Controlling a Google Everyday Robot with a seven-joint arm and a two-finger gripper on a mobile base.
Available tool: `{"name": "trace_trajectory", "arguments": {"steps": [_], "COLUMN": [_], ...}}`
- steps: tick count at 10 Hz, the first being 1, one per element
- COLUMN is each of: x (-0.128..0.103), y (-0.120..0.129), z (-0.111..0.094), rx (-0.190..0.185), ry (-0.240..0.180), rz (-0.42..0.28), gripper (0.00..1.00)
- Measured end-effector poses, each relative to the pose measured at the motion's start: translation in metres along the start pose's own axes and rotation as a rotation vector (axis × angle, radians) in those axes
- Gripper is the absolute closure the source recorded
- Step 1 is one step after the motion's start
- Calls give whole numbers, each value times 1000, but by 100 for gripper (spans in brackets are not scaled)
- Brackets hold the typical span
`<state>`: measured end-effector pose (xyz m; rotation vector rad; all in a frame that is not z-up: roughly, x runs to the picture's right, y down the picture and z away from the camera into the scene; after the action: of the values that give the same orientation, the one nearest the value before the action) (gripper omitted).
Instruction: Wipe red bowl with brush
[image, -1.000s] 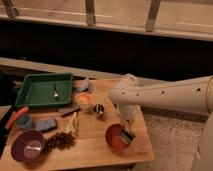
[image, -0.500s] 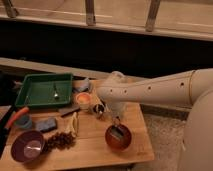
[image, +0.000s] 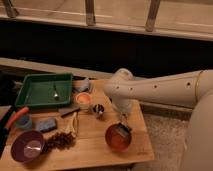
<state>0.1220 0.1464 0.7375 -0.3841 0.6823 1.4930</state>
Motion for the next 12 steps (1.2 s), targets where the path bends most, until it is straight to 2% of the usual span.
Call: {"name": "trace_trajectory", "arguments": {"steps": [2,5,7,8,10,12], "x": [20,35,28,23,10,-8], "y": [-18,-1,32,41,46,36], "z": [10,12,9,8,4,2], "rx": [9,-29,-54,-59,-66,-59], "ry": [38,55,53,49,36,23], "rz": [39,-17,-90,-108,-128,-107], "gripper": [100,100,100,100,100,100]}}
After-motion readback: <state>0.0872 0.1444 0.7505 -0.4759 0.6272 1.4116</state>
